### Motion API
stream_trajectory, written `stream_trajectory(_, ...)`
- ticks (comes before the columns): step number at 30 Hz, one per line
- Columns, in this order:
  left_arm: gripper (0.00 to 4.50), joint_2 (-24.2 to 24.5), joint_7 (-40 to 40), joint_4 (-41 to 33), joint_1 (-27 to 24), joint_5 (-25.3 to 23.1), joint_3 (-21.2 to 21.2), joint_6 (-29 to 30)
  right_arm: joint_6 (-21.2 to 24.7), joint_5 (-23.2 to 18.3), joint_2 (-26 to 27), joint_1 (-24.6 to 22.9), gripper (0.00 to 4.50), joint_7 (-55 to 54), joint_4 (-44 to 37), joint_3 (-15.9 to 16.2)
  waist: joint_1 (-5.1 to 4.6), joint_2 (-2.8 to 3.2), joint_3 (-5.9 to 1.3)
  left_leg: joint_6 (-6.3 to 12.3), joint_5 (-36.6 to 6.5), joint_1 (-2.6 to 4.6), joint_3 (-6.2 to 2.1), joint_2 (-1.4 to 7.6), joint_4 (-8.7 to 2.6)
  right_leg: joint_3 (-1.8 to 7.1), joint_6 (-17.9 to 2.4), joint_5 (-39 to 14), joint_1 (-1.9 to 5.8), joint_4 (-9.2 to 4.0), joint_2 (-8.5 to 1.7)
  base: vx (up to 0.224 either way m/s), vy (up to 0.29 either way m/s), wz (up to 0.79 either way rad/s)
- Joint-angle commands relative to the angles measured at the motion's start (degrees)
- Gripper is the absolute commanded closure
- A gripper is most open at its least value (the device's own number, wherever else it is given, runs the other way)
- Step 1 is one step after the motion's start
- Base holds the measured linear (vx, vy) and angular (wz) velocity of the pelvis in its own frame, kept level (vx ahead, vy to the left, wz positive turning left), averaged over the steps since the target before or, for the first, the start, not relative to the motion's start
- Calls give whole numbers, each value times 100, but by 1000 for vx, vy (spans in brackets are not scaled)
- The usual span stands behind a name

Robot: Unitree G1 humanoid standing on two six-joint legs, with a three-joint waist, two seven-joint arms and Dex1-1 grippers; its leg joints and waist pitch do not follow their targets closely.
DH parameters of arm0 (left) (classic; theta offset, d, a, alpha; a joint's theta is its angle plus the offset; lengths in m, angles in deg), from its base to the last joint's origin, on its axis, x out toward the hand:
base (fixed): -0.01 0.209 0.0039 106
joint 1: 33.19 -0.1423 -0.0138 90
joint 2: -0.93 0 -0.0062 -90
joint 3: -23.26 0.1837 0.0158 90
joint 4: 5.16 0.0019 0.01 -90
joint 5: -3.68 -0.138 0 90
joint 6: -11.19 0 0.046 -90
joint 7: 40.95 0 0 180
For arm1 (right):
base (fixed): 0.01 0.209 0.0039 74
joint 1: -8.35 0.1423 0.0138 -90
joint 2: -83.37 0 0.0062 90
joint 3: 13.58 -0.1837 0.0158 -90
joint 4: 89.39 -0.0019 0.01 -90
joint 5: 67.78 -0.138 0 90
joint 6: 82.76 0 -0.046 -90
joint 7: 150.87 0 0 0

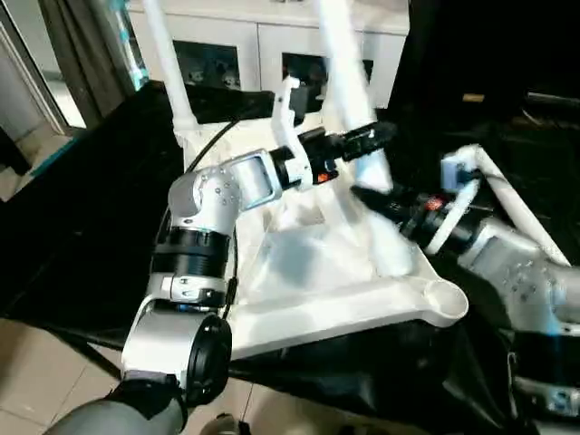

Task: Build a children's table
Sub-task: Insert table leg to table base

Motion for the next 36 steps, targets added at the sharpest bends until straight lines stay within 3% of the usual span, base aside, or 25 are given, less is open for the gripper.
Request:
stream_trajectory(1, 0, -15, -97, 32, 74, 86, -30, 68, -76, 60, -17, 0, 265, 16, -139, 67, 17, -106, -533, 241, -1099, 111, -53, 53, -356, 79, -943, -1799, 372, -483, -173, 0, 0, 0)
stream_trajectory(2, 0, -33, -115, 9, 76, 141, -71, 103, -108, 124, 1, 5, 265, -40, -107, 101, 18, -104, -534, 245, -1088, 110, -56, 53, -358, 79, -949, -1770, 369, -481, -172, 0, 0, 0)
stream_trajectory(3, 0, -87, -213, -112, 81, 296, -200, 223, -245, 396, 83, 73, 265, -346, 68, 202, 12, -140, -533, 232, -1069, 103, -52, 54, -355, 78, -958, -1743, 368, -468, -170, 0, 0, 0)
stream_trajectory(8, 0, -133, -396, -293, 83, 407, -283, 375, -400, 601, 165, 163, 265, -760, 206, 299, -6, -115, -521, 208, -1114, 116, -49, 43, -354, 82, -895, -1897, 350, -493, -166, 0, 0, 0)
stream_trajectory(13, 37, -179, -627, -457, -20, 193, -106, 246, -389, 626, 268, 219, 265, -932, 148, 400, 0, -107, -528, 245, -1051, 100, -61, 56, -368, 92, -918, -1632, 366, -463, -164, 0, 0, 0)
stream_trajectory(15, 72, -228, -789, -476, -57, 129, -81, 203, -443, 671, 319, 252, 265, -1013, 172, 417, -5, -110, -527, 248, -1047, 101, -57, 52, -367, 93, -915, -1621, 363, -469, -159, 0, 0, 0)
stream_trajectory(27, 169, -393, -1382, -509, -112, 109, -284, 20, -521, 679, 377, 307, 266, -1206, 218, 498, -13, -106, -520, 192, -1147, 98, -64, 46, -375, 91, -804, -1753, 363, -487, -158, 0, 0, 0)
stream_trajectory(31, 205, -273, -1337, -600, -196, -128, -6, -121, -539, 692, 381, 319, 266, -1229, 231, 495, -15, -106, -520, 196, -1155, 101, -69, 53, -382, 94, -783, -1766, 357, -489, -157, 0, 0, 0)
stream_trajectory(36, 244, -253, -1315, -664, -202, -55, 51, -106, -530, 652, 350, 342, 266, -1225, 213, 504, -10, -122, -522, 181, -1128, 96, -63, 49, -380, 97, -811, -1725, 365, -477, -162, 0, 0, 0)
